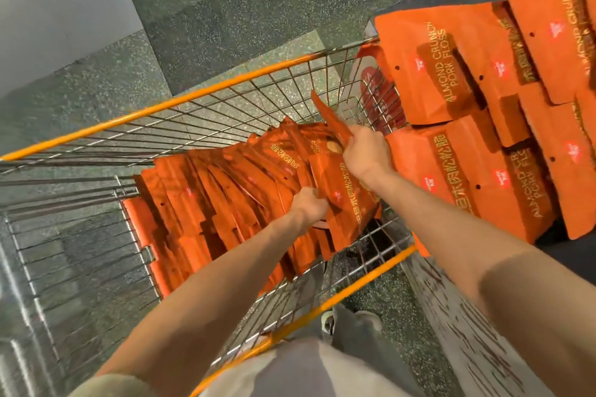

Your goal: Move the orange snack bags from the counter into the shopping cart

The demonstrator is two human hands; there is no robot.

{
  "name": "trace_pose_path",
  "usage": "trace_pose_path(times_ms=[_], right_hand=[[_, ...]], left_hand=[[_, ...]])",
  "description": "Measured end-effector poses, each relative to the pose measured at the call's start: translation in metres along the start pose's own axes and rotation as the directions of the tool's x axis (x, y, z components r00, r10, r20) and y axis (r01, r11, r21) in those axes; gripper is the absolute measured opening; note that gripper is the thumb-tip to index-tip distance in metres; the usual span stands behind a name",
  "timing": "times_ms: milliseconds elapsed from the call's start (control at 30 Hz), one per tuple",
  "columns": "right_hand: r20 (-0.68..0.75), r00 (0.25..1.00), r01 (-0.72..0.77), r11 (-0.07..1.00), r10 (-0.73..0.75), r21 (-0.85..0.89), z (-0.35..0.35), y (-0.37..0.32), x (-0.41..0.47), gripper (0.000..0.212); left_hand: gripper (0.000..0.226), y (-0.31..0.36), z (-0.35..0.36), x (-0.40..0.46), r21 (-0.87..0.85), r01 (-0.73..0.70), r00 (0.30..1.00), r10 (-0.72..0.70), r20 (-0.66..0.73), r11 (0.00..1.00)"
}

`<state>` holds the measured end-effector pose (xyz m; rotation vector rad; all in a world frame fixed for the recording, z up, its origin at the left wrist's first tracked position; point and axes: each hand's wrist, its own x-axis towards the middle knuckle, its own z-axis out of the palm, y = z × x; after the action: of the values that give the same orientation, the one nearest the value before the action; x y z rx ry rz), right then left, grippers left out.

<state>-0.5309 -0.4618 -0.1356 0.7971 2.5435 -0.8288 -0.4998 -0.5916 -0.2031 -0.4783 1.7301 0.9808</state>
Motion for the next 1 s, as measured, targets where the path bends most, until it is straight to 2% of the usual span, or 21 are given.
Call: trace_pose_path(times_ms=[200,300,400,567,833,933,1000], right_hand=[[-0.076,0.995,-0.047,0.988,0.058,0.145,0.007,0.002,0.008,0.021],[0.020,0.999,-0.038,0.980,0.035,0.193,0.016,0.009,0.018,0.021],[0.120,0.993,-0.041,0.970,0.012,0.238,0.029,0.017,0.026,0.031],[0.132,0.988,0.042,0.960,-0.081,0.276,0.041,0.020,0.023,0.033],[0.178,0.982,0.009,0.953,-0.065,0.301,0.034,0.022,0.007,0.030],[0.192,0.978,0.016,0.949,-0.080,0.314,0.023,0.023,-0.006,0.027],[0.203,0.973,0.041,0.951,-0.107,0.307,0.016,0.023,-0.024,0.026]], left_hand=[[0.012,0.000,0.001,0.004,-0.019,0.026,1.000,-0.026,-0.001,0.999],[0.017,0.000,0.003,0.007,-0.029,0.035,0.999,-0.035,0.016,0.999],[0.029,0.001,0.005,0.008,-0.009,0.037,0.999,-0.037,0.002,0.999],[0.032,0.000,0.006,0.009,0.005,0.034,0.999,-0.034,-0.043,0.999],[0.037,0.002,0.007,-0.005,-0.050,0.065,0.996,-0.068,-0.065,0.997],[0.032,0.004,0.005,-0.023,-0.066,0.022,0.993,-0.030,-0.118,0.998],[0.025,0.005,0.001,-0.040,-0.050,-0.055,0.983,0.045,-0.177,0.997]])
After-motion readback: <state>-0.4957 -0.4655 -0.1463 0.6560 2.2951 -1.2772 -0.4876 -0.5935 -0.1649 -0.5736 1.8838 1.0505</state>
